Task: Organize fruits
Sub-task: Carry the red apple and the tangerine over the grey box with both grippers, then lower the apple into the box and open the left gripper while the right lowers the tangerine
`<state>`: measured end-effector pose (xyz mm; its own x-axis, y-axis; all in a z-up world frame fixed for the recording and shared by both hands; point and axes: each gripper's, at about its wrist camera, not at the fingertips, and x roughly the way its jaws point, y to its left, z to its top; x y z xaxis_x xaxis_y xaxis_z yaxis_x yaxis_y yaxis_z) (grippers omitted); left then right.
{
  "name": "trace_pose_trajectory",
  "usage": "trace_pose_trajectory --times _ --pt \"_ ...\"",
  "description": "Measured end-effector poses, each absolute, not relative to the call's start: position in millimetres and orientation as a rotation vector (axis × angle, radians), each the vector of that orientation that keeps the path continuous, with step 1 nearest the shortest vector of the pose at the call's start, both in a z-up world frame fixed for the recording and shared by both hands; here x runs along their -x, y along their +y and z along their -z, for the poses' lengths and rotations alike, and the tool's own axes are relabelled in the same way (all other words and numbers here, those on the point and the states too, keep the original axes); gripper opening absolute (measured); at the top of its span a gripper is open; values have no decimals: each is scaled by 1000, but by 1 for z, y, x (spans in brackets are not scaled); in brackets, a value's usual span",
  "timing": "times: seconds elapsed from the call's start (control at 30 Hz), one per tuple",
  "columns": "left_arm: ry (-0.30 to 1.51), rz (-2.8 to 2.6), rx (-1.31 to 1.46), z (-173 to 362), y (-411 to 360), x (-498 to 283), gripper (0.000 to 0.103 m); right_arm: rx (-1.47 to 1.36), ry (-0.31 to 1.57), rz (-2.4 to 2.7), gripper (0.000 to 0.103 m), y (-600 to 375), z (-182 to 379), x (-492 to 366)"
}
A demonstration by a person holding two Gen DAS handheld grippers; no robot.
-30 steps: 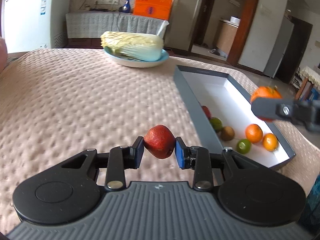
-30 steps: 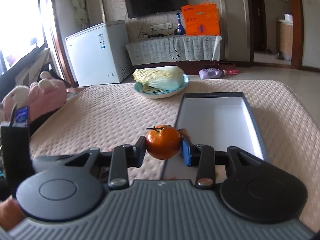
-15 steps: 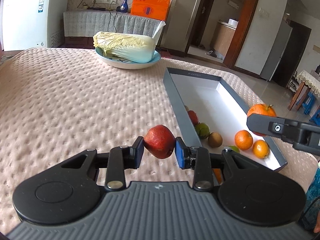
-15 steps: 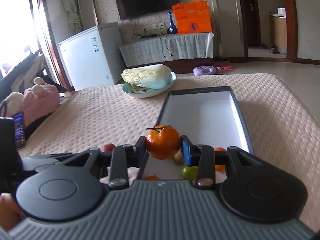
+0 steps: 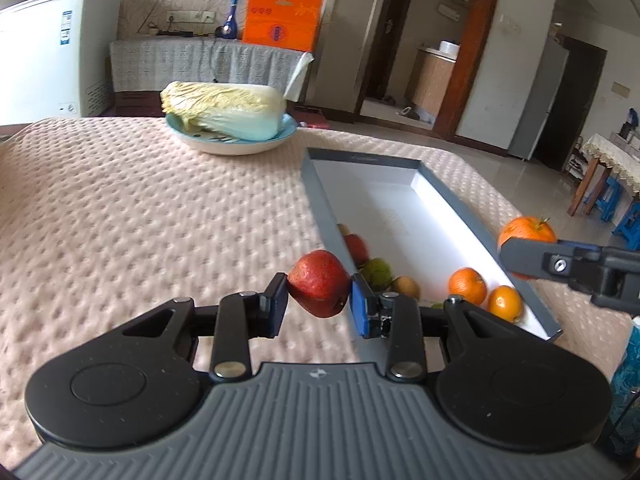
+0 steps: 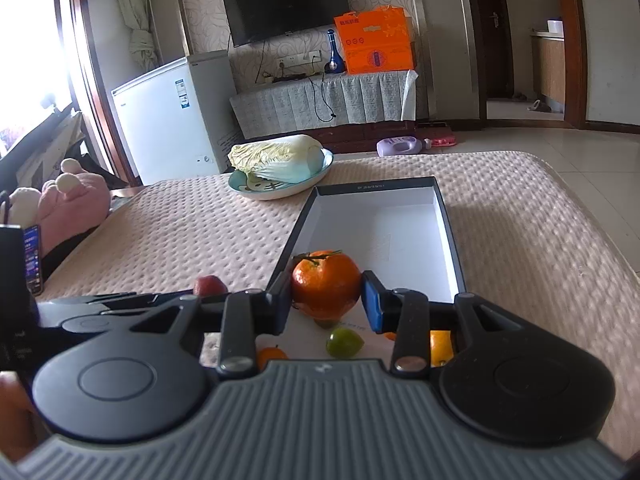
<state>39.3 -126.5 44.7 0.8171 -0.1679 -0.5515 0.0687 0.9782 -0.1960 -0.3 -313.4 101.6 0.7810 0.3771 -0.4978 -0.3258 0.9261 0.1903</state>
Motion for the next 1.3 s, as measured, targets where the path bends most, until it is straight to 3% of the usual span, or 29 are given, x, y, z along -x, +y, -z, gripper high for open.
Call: trace_pose_trajectory --times 1.3 --pt "523 311 28 -38 -186 -148 39 -74 636 -339 40 -316 -92 -13"
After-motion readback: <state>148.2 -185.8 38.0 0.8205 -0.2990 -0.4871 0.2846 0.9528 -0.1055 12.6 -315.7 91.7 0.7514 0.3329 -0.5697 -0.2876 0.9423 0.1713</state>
